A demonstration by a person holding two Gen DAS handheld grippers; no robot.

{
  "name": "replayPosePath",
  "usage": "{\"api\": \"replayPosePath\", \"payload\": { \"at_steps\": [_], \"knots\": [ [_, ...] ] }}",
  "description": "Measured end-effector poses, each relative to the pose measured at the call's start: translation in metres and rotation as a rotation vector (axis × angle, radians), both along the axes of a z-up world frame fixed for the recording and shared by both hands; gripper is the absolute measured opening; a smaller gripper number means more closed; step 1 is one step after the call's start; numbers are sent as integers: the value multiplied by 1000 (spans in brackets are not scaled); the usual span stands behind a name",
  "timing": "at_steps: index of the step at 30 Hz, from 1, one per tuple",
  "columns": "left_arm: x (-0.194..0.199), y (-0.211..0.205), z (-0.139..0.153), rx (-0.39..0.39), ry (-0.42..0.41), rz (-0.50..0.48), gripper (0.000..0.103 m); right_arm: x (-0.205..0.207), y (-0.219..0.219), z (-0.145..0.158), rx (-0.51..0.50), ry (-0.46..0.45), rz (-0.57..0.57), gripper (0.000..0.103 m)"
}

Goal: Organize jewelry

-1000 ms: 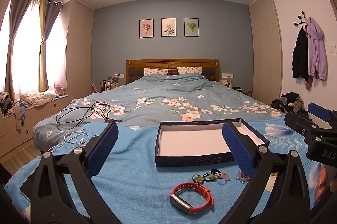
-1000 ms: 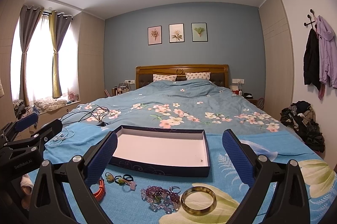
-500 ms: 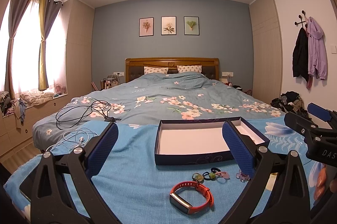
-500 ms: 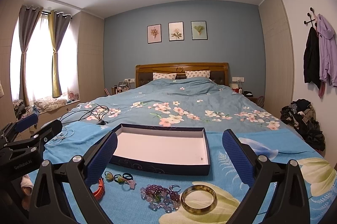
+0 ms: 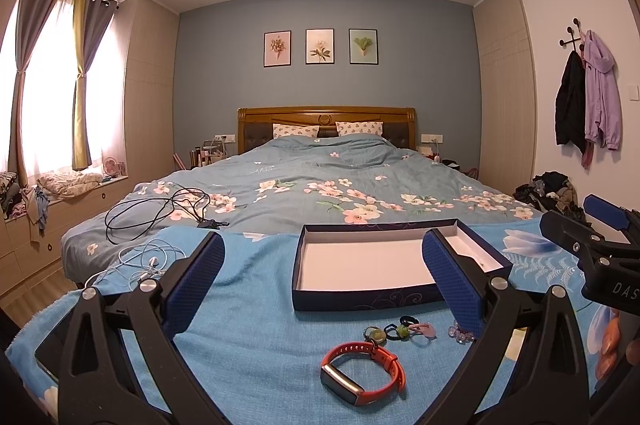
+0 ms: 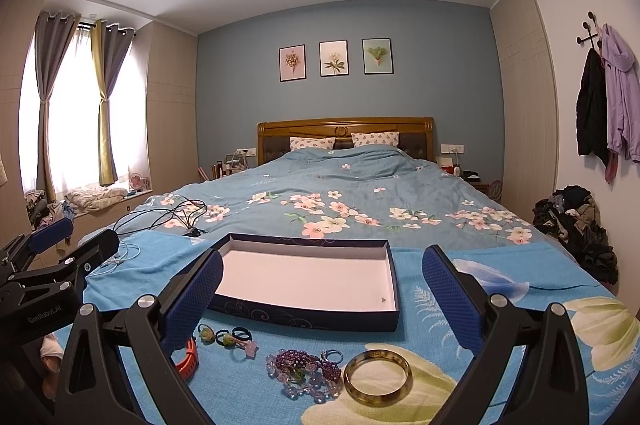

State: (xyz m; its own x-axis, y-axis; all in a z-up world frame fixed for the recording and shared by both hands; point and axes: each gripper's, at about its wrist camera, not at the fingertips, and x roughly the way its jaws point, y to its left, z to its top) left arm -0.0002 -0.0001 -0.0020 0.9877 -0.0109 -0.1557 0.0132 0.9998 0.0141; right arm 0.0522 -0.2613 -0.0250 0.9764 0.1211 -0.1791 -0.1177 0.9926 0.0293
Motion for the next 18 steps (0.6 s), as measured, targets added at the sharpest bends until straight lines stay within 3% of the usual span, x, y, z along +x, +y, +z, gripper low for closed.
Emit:
{"api": "replayPosePath", "payload": {
  "at_steps": [12,18],
  "knots": [
    [2,0,-4,0,16,-1,97,1,0,-3,0,8,-1,96],
    [10,4,-8,9,53,-7,97,12,-11,-9,-2,87,-4,96]
  ]
}}
